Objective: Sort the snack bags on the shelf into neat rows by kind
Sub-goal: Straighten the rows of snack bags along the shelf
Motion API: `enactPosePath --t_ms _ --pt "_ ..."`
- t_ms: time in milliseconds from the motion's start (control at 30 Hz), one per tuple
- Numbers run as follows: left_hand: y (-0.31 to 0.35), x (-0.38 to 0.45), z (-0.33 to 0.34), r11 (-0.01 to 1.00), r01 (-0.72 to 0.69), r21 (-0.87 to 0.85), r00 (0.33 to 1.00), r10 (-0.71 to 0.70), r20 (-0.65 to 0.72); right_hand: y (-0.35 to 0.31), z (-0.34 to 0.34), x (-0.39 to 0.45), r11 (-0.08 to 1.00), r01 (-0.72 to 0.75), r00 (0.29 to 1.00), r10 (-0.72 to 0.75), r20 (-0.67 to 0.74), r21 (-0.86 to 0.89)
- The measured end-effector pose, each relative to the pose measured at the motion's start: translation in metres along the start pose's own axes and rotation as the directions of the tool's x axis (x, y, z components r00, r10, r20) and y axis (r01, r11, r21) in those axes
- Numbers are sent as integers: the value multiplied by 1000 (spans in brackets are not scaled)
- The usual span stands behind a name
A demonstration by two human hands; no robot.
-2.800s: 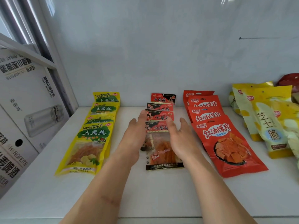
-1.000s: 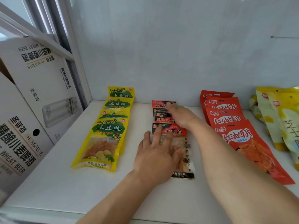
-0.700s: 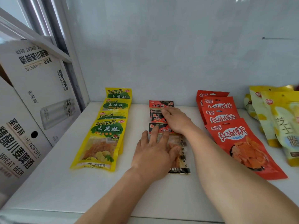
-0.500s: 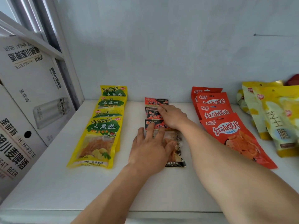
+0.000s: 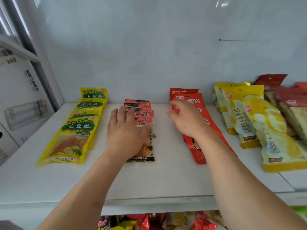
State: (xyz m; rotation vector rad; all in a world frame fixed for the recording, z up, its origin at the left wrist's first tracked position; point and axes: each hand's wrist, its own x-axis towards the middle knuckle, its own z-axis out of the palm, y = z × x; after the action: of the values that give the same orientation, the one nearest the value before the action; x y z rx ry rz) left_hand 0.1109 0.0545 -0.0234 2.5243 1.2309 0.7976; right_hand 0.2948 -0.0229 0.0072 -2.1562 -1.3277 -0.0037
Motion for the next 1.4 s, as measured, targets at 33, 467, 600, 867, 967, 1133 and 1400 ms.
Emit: enactPosePath --t_ms 33,467,600,867,967,1133,1400 --pt "18 -1 0 997 -15 -75 999 13 -30 12 -8 -8 1000 -17 998 19 -62 21" --pt "138 -7 72 763 351 -543 929 -211 303 105 -17 -67 931 -296 948 314 -56 213" --pt "135 -6 80 822 288 -491 949 -177 261 96 -11 -66 906 -360 929 371 -9 222" --pt "132 8 82 740 324 -590 936 -162 311 100 -37 -36 870 -414 907 418 43 269" --pt "134 17 78 674 371 -639 924 -198 327 99 -42 -21 836 -432 900 425 98 337" --pt "133 21 84 643 402 -652 908 -189 374 96 -35 -16 776 -452 891 417 179 441" --pt "131 64 75 504 529 -683 847 -263 462 111 -30 36 699 -483 872 435 222 527"
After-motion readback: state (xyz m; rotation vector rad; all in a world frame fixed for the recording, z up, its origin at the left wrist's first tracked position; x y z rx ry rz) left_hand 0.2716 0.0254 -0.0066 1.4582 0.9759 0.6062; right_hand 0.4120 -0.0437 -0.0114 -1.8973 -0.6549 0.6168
